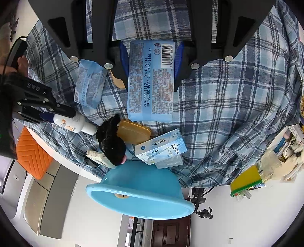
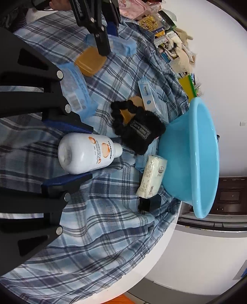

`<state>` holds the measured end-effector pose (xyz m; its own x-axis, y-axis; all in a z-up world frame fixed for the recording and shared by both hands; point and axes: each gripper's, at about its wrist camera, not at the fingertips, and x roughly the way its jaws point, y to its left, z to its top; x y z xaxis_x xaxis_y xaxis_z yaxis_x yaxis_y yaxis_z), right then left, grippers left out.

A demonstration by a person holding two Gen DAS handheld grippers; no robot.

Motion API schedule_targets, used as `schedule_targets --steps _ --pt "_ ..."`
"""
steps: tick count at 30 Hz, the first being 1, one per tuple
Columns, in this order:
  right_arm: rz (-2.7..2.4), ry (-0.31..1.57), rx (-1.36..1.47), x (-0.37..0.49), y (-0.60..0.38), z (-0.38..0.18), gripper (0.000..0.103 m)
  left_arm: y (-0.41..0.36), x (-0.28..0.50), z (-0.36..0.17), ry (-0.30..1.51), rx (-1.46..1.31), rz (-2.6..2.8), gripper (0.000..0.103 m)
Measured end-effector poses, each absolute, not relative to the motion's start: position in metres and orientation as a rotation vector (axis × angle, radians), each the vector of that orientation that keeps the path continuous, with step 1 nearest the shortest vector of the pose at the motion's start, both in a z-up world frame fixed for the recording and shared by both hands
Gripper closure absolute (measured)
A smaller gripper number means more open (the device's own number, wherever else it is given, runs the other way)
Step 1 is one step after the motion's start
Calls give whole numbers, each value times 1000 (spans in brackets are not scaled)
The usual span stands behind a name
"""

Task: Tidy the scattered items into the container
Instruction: 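Grasp the white lotion bottle with the right gripper while the left holds the soap box, then lift the soap box and lotion bottle over the light blue basin with both grippers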

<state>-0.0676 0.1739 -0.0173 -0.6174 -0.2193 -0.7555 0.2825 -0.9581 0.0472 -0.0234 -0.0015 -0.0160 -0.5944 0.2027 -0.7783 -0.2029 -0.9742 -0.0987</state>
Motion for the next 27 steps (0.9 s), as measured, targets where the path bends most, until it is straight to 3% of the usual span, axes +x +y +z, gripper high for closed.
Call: schedule_targets --steps 6,12,15,17,27 --pt "-2552 46 1281 -45 175 -29 64 1 -21 -19 13 -1278 2618 61" --pt "-2575 24 1266 -51 175 -32 53 5 -21 -21 11 -1286 2596 61" --pt "-2599 7 1236 -57 176 -29 53 4 -20 -20 20 -1279 2606 61" --pt "-2585 -5 1247 -60 177 -31 64 2 -20 -20 15 -1282 2610 61" --pt "-2621 -42 1221 -38 180 -31 65 2 -24 -22 17 -1290 2615 61"
